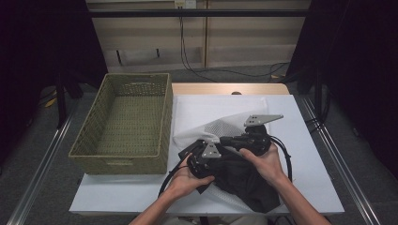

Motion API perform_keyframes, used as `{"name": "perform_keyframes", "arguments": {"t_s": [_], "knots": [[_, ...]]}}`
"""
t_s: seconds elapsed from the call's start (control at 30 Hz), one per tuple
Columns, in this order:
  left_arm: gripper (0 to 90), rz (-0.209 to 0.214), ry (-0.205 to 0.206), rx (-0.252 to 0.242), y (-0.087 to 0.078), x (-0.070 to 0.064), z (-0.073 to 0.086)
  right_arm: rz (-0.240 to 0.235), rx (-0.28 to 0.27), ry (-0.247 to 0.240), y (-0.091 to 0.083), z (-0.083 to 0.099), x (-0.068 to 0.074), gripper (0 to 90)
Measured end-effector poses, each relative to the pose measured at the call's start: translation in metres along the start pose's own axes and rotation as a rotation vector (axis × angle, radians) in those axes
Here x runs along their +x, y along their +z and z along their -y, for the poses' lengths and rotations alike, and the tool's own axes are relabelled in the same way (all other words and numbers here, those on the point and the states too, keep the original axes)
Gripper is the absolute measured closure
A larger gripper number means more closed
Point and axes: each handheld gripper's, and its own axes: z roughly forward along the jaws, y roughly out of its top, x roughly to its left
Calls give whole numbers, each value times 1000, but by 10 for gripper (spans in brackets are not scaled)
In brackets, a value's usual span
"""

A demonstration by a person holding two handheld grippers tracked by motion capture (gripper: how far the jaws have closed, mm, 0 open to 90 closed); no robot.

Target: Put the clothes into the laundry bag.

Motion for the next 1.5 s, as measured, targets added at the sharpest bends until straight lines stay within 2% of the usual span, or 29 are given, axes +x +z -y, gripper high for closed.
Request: {"name": "perform_keyframes", "arguments": {"t_s": [0.07, 0.1, 0.13, 0.17, 0.2, 0.27, 0.3, 0.4, 0.43, 0.5, 0.53, 0.6, 0.63, 0.7, 0.73, 0.83, 0.9, 0.97, 1.03, 1.13, 1.17, 1.23, 1.33, 1.43, 1.5], "knots": [[714, -14, -31, -40, -5, 3, -6, -4, -8, -1, -2, -1, 0, 900], [715, -23, -32, -41, -10, 5, -10, -4, -12, 0, -2, -2, 1, 900], [717, -23, -64, -75, -12, 7, -13, -8, -15, 3, -3, -3, 1, 900], [717, -37, -68, -77, -15, 10, -17, -7, -17, 1, -3, -3, 1, 900], [718, -51, -73, -107, -15, 10, -20, -6, -18, 1, -4, -4, 2, 900], [718, -73, -82, -105, -16, 11, -26, -3, -33, -1, -6, -7, 3, 900], [718, -79, -93, -123, -14, 12, -27, -4, -38, -1, -8, -8, 4, 900], [718, -74, -144, -155, -10, 17, -29, -7, -47, -10, -11, -10, 7, 900], [718, -90, -158, -167, -8, 18, -29, -6, -45, -12, -11, -11, 8, 900], [718, -106, -189, -179, -5, 22, -29, -6, -46, -7, -12, -10, 8, 900], [717, -122, -189, -181, -4, 23, -28, -3, -44, -9, -12, -10, 8, 900], [717, -106, -230, -188, 0, 29, -27, -6, -47, -4, -14, -10, 8, 900], [718, -118, -239, -190, 2, 30, -27, -7, -47, -3, -16, -10, 8, 900], [718, -137, -241, -188, 5, 32, -27, -5, -50, 2, -19, -10, 7, 900], [718, -172, -229, -184, 7, 33, -28, -2, -52, 4, -21, -10, 7, 900], [719, -194, -264, -198, 14, 37, -27, 3, -52, 7, -24, -9, 6, 900], [719, -178, -292, -216, 17, 41, -26, 8, -45, 8, -24, -8, 6, 900], [714, -174, -292, -223, 18, 42, -25, 9, -37, 13, -23, -5, 4, 900], [689, -115, -287, -194, 21, 45, -22, 8, -27, 24, -21, -1, 0, 900], [633, -82, -279, -182, 18, 45, -18, 21, -12, 45, -20, 5, -8, 900], [604, -64, -272, -170, 17, 45, -18, 22, -6, 44, -19, 7, -9, 900], [528, -33, -233, -156, 14, 42, -18, 22, 4, 46, -15, 10, -11, 900], [391, -30, -165, -136, 4, 34, -19, 23, 24, 48, -10, 13, -13, 900], [298, -22, -145, -159, -13, 30, -18, 25, 15, 45, -12, 13, -14, 900], [280, -25, -124, -166, -26, 28, -16, 27, 12, 49, -14, 12, -14, 900]]}}
